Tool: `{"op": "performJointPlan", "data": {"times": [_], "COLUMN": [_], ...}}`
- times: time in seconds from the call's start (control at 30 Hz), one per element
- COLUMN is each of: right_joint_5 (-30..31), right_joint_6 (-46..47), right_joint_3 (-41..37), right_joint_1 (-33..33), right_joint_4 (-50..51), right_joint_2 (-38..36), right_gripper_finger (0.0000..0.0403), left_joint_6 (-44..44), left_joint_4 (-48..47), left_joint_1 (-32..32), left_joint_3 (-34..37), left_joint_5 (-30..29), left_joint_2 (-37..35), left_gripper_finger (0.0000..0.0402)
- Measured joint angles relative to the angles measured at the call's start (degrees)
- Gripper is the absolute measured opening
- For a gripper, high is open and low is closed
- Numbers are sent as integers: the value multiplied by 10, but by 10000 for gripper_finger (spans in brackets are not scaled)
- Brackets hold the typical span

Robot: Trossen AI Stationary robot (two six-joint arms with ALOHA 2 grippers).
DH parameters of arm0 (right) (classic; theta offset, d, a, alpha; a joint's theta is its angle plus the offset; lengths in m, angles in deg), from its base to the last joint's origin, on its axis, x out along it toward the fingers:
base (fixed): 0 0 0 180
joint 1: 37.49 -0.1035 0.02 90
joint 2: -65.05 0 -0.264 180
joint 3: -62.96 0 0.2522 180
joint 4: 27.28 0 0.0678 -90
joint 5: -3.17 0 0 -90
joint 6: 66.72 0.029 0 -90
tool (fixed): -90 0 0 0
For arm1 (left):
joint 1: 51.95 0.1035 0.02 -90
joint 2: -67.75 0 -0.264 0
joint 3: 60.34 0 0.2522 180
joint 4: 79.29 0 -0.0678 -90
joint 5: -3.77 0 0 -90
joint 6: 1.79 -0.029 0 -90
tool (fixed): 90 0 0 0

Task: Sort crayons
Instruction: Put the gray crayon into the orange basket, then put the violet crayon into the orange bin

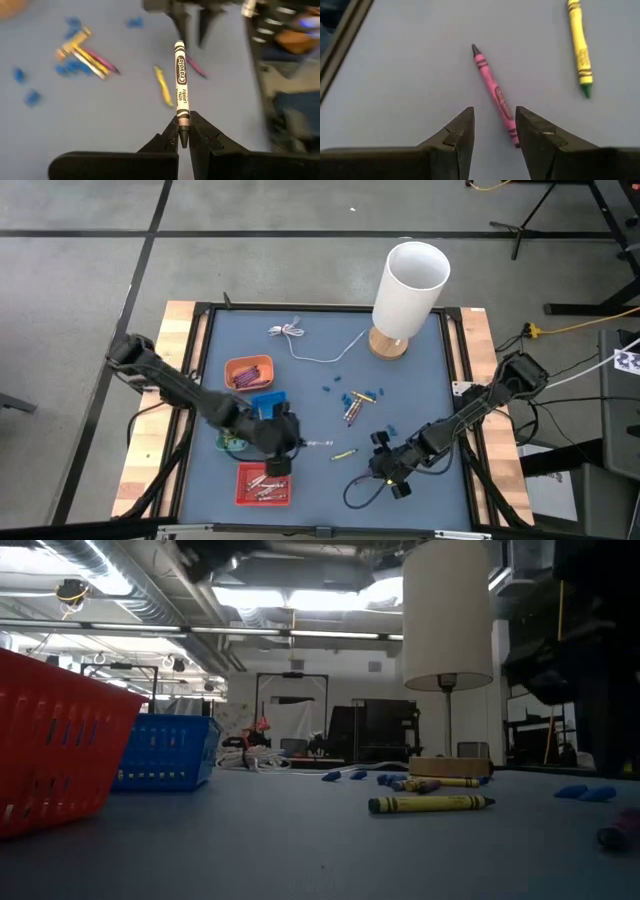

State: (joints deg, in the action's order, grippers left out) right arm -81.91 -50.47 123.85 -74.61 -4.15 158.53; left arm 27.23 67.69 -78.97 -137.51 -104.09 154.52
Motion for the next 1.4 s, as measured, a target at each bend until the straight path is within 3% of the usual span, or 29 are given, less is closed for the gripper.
{"op": "performJointPlan", "data": {"times": [0.2,0.43,0.6,0.8,1.07,1.4], "right_joint_5": [5,32,35,30,30,30], "right_joint_6": [-1,-2,-2,-2,-2,-2], "right_joint_3": [0,0,0,0,0,0], "right_joint_1": [0,0,0,0,0,0], "right_joint_4": [-11,-32,-36,-35,-33,-33], "right_joint_2": [24,25,25,25,25,25], "right_gripper_finger": [143,143,143,143,143,143], "left_joint_6": [143,327,369,399,405,440], "left_joint_4": [-81,-154,-182,-204,-208,-213], "left_joint_1": [-82,-198,-250,-259,-251,-236], "left_joint_3": [0,0,0,0,0,0], "left_joint_5": [56,70,57,10,9,-7], "left_joint_2": [-32,-16,-9,-8,-8,-8], "left_gripper_finger": [7,11,12,12,16,96]}}
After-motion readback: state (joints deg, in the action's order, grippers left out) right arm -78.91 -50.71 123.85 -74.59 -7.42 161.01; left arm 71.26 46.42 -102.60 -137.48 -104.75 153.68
